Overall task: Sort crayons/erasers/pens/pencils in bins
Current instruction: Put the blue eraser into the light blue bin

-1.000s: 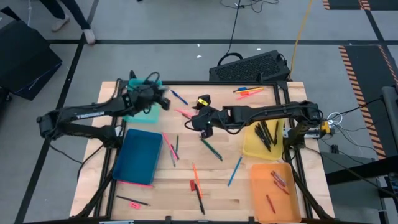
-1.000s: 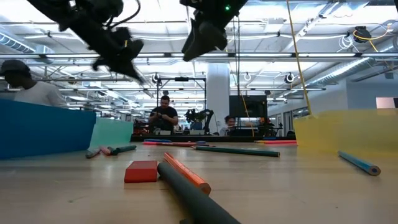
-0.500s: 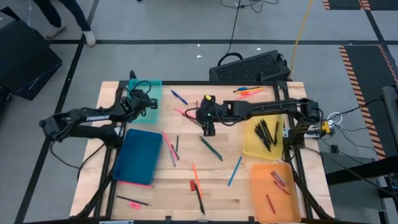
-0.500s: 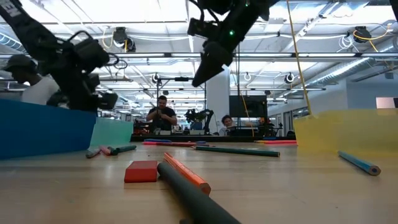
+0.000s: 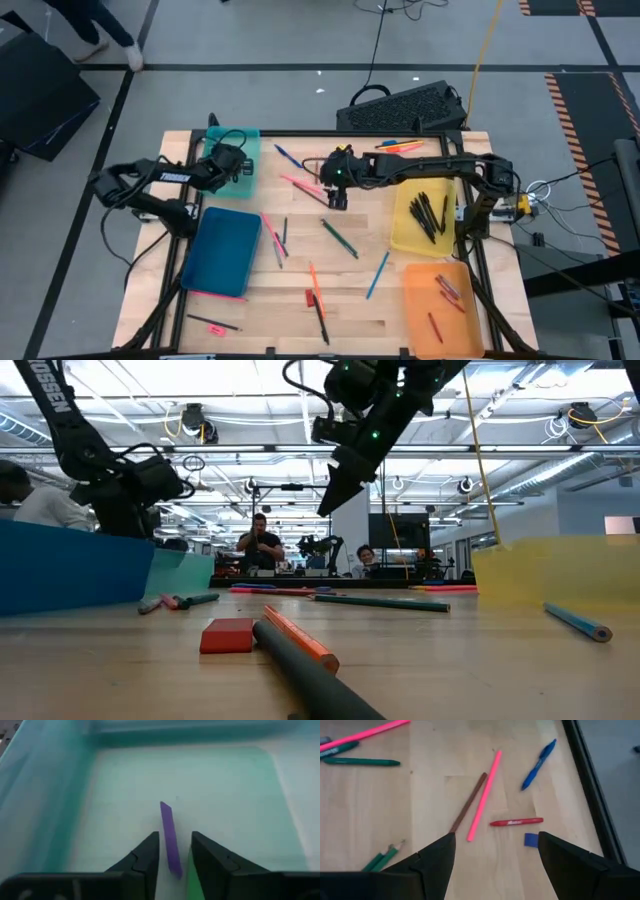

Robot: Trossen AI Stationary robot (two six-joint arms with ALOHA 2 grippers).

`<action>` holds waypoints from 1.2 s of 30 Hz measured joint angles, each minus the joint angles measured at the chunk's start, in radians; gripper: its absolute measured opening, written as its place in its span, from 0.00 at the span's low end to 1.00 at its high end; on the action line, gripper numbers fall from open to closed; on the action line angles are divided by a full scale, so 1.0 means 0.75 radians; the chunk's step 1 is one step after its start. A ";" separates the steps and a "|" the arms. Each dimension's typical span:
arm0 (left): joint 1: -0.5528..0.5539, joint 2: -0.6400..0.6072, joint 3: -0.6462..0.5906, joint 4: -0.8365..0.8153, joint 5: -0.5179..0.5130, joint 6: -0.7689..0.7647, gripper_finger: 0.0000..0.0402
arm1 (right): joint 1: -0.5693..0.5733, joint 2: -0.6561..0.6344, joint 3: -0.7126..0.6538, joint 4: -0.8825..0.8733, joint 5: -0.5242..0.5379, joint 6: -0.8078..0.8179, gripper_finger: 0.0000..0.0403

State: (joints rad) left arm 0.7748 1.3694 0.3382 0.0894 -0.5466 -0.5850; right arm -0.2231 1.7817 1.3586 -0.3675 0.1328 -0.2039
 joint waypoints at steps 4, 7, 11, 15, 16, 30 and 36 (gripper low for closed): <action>0.007 -0.098 0.000 -0.077 0.078 0.026 0.38 | -0.092 0.049 0.000 0.002 -0.174 -0.046 0.68; 0.006 -0.219 0.000 -0.153 0.131 0.067 0.43 | -0.152 0.115 0.007 -0.012 -0.254 -0.150 0.68; 0.006 -0.404 0.001 -0.257 0.173 0.075 0.47 | -0.216 0.243 0.137 -0.091 -0.317 -0.318 0.68; -0.020 -0.567 0.049 -0.398 0.202 0.076 0.47 | -0.288 0.408 0.355 -0.268 -0.396 -0.532 0.68; -0.036 -0.598 0.066 -0.435 0.206 0.077 0.47 | -0.305 0.450 0.407 -0.318 -0.404 -0.597 0.68; -0.194 -0.664 0.108 -0.480 0.188 -0.006 0.48 | -0.464 0.718 0.650 -0.443 -0.645 -1.136 0.63; -0.251 -0.664 0.108 -0.448 0.182 -0.065 0.48 | -0.466 0.720 0.651 -0.498 -0.665 -1.175 0.60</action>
State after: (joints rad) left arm 0.5868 0.8715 0.4191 -0.2469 -0.4099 -0.6341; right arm -0.5728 2.3215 1.8465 -0.7408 -0.3658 -1.0854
